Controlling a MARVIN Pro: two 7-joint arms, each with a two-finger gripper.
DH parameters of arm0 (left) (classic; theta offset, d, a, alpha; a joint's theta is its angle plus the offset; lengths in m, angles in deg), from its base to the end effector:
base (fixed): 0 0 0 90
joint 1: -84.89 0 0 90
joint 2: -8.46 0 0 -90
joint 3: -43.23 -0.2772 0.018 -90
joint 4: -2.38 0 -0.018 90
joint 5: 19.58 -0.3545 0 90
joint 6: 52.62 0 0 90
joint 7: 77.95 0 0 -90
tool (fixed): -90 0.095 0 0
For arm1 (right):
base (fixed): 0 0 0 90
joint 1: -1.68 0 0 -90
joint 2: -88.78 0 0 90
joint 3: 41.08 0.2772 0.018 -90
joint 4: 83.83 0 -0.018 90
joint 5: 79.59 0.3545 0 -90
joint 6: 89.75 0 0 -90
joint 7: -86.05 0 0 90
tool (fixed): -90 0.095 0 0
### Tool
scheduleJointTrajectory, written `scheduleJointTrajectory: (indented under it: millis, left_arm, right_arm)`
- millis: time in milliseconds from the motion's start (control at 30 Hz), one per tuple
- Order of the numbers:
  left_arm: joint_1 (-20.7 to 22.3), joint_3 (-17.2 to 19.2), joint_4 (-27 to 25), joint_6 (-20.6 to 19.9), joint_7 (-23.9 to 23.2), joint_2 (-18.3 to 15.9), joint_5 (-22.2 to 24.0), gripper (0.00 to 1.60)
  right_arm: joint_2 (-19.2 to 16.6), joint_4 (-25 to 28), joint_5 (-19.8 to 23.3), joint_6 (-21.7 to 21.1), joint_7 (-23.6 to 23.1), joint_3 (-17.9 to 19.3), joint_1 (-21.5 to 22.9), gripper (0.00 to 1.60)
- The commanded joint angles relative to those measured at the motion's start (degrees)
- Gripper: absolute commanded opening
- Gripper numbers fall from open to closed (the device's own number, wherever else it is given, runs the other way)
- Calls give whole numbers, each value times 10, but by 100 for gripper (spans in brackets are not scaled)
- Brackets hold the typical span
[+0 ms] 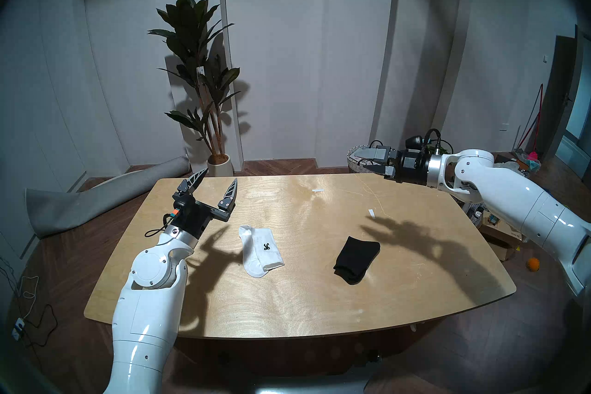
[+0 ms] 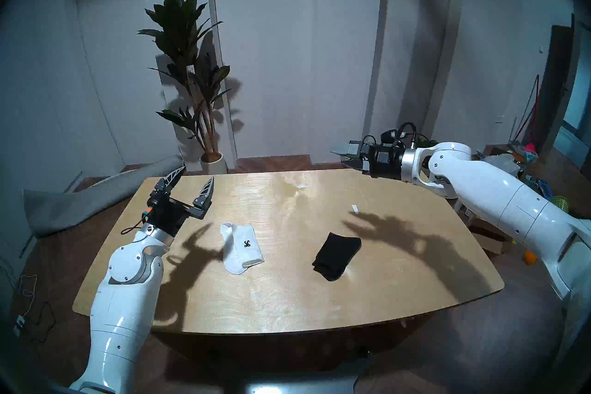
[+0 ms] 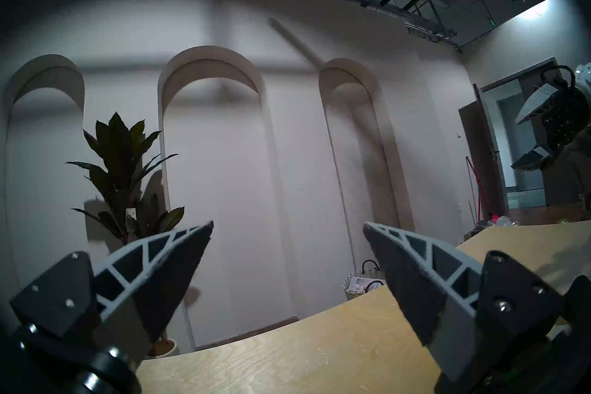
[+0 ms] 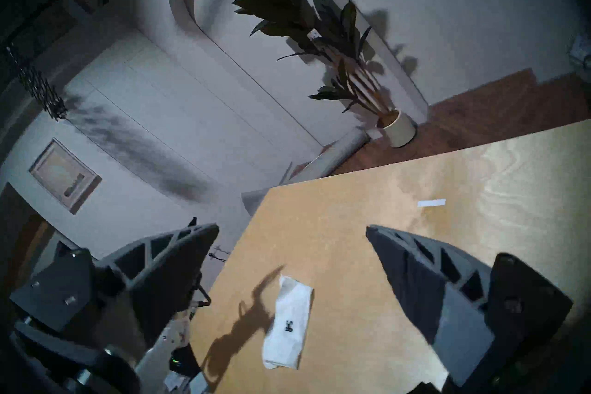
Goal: Fold socks in half once and place them neatly on the table
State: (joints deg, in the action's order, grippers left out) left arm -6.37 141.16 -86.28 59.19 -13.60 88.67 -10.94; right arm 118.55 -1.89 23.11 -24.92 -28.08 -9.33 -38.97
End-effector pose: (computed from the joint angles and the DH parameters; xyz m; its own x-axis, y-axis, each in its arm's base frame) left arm 0.4472 0.0720 -0.2692 -0.3454 -0.0690 0.9359 -0.2760 -0.9457 -0.1715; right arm 0.5180 -0.0718 -0.1630 0.6348 -0.2874 0.7172 0.4834 -0.5764 -0.6588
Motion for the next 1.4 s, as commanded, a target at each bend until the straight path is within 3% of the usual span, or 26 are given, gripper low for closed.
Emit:
scheduleJointTrajectory:
  millis: [0,367,900,1133,1367]
  left_arm:
    - [26,-4,0,-4,47,23,-34,160]
    - [48,-12,21,-26,156,54,-119,160]
    - [77,-27,46,-83,312,95,-266,160]
    - [65,-61,47,-92,360,86,-347,160]
    - [48,-78,38,-113,362,72,-394,160]
  right_arm:
    - [-35,29,-41,59,4,7,-6,160]
    - [-63,76,-124,165,24,2,-38,160]
    - [-57,88,-159,292,51,5,-107,160]
    - [-24,50,-155,348,76,27,-142,160]
    - [32,10,-174,416,68,39,-163,160]
